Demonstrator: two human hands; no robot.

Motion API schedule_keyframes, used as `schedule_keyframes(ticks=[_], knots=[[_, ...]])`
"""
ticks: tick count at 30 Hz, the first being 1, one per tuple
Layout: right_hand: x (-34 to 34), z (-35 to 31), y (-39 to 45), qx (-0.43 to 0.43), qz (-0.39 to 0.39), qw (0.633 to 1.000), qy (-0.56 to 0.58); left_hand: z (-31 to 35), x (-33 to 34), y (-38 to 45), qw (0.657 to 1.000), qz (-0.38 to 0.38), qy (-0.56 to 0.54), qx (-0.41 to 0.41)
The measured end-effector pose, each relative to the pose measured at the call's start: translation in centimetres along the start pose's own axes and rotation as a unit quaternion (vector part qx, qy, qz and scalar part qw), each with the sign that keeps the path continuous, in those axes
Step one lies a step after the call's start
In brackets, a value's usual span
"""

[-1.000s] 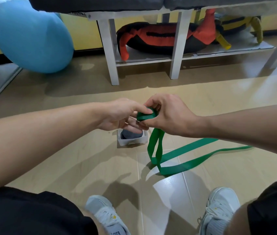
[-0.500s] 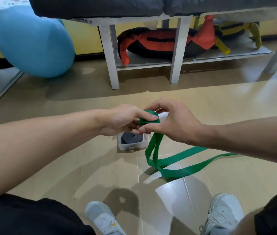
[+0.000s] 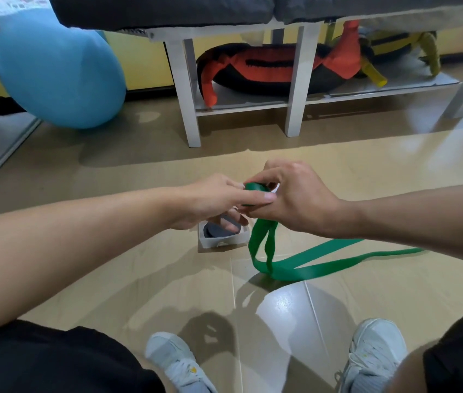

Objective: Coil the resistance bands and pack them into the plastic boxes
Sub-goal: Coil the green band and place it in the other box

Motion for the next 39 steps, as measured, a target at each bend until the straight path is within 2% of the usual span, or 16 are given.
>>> schedule_keyframes(ticks=[5, 8, 12, 19, 24, 28, 30, 33, 36, 39], knots=[[0.0, 0.3, 0.1, 0.015, 0.009, 1.0, 0.006, 0.0, -0.3, 0.5, 0.997, 0.038, -0.059, 0.027], [0.1, 0.5, 0.0, 0.019, 0.006, 0.999, 0.032, 0.4, -0.2, 0.5, 0.994, 0.017, -0.097, 0.041], [-0.2, 1.3, -0.6, 0.033, 0.012, 0.997, 0.064, 0.1, -0.7, -0.1, 0.979, -0.022, -0.2, 0.043], [-0.3, 0.6, -0.4, 0.048, 0.019, 0.991, 0.12, 0.0, -1.2, -0.8, 0.969, -0.056, -0.236, 0.035], [-0.7, 0.3, -0.1, 0.047, 0.032, 0.993, 0.101, 0.1, -1.0, -1.1, 0.972, -0.052, -0.225, 0.03], [-0.6, 0.3, 0.0, 0.038, 0.031, 0.997, 0.055, -0.4, -0.4, -1.0, 0.969, -0.089, -0.229, -0.004], [-0.4, 0.5, 0.1, 0.034, 0.017, 0.999, 0.029, -0.6, -0.2, -0.6, 0.986, -0.06, -0.154, -0.022], [0.2, 0.6, 0.1, 0.025, -0.014, 1.0, 0.001, -0.5, -0.2, -0.1, 0.998, 0.039, -0.021, -0.034], [0.4, 0.6, 0.1, 0.006, -0.014, 0.999, -0.039, -0.6, -0.4, 0.3, 0.992, 0.122, 0.015, -0.031], [0.2, 0.6, -0.1, 0.009, -0.004, 0.999, -0.042, -0.3, -0.7, 0.6, 0.987, 0.162, -0.008, 0.002]])
Point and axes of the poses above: each hand's wrist, its own y-axis towards the middle knuckle, its own x-axis out of the palm, z = x × y, the point moved 6 cm from there along y, towards the middle knuckle, and after that the axes turned 6 degrees about -y, right-handed, at the moved point
